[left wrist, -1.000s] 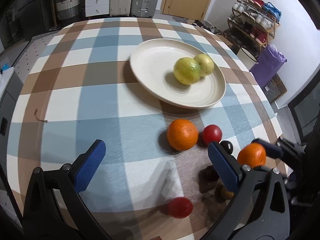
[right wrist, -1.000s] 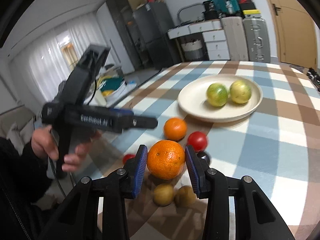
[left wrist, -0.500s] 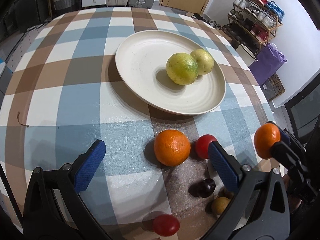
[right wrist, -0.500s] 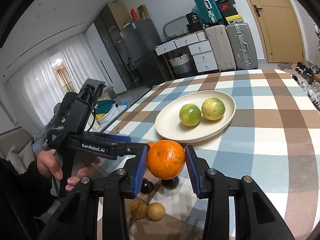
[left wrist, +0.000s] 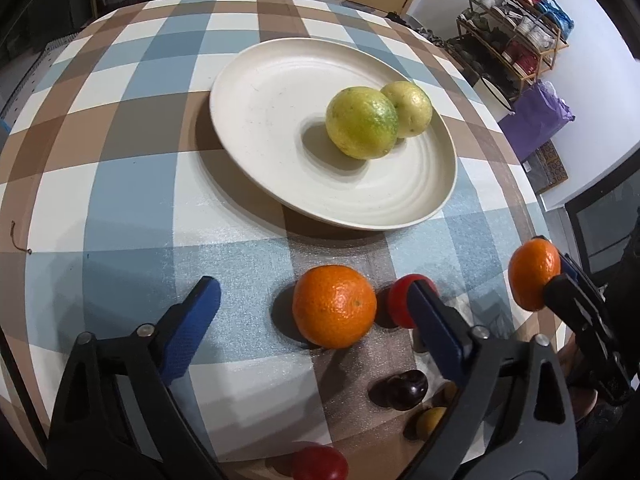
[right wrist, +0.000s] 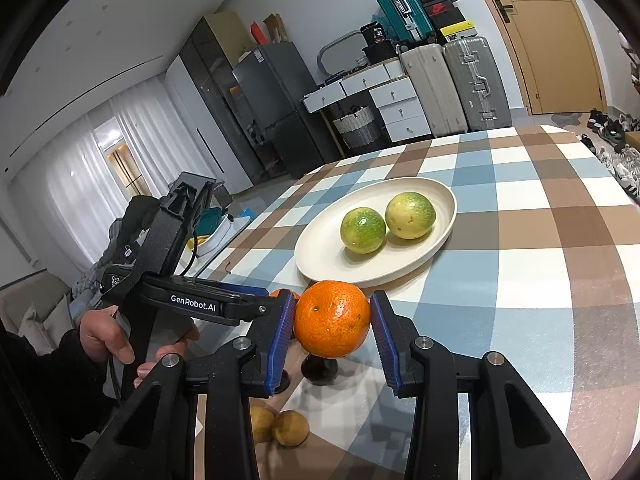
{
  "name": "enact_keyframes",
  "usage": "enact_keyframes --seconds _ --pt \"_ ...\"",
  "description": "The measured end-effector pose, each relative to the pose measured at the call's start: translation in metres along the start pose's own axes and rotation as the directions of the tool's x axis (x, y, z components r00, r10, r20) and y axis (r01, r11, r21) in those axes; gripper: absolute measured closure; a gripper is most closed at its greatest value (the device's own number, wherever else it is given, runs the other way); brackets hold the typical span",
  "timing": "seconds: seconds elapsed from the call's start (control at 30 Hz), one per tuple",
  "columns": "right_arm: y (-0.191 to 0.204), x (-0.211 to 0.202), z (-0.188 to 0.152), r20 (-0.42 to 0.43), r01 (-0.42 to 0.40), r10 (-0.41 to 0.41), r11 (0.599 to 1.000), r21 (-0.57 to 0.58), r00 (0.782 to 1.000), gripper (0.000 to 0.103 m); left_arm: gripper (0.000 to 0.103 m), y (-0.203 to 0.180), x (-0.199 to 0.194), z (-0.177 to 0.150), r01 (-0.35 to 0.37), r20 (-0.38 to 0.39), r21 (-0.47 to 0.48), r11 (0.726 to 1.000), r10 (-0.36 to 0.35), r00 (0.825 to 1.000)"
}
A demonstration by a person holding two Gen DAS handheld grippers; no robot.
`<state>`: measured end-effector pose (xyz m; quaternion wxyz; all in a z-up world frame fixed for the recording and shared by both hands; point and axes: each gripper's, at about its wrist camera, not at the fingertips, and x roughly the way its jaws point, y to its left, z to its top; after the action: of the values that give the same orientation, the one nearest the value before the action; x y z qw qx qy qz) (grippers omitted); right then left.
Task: Organize fruits
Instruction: 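Carry the orange in the left tool over the plate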
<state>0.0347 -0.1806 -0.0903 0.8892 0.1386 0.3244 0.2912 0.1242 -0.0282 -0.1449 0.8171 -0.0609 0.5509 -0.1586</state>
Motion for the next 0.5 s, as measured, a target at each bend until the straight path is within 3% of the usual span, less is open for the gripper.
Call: enact_keyframes --seconds 0.17,0.33,0.37,0.5 --pt "-0.0040 0.0004 0.0007 -0.001 -0.002 0.002 1.000 0.014 1.000 0.063 0.027 0.0005 -0.0020 0.0004 0.032 0.014 -0.003 0.999 -0.032 0.999" --pt "-0.0042 0.0013 0.0019 -0.003 0.000 0.000 1.000 0.009 1.000 0.063 0.058 -0.0005 -0.0034 -0.0009 0.043 0.010 0.018 0.999 -0.043 0.999" --pt "-0.0043 0.0019 0.0023 -0.004 0.002 -0.002 1.000 0.007 1.000 0.063 0.063 0.0002 -0.0036 -0.0015 0.073 0.003 0.016 0.997 -0.073 0.997" --pt "-0.0014 0.0020 0.0044 -0.005 0.008 -0.008 1.000 0.001 1.000 0.063 0.067 -0.0019 -0.0051 -0.0054 0.080 0.001 0.033 0.996 -0.080 0.997"
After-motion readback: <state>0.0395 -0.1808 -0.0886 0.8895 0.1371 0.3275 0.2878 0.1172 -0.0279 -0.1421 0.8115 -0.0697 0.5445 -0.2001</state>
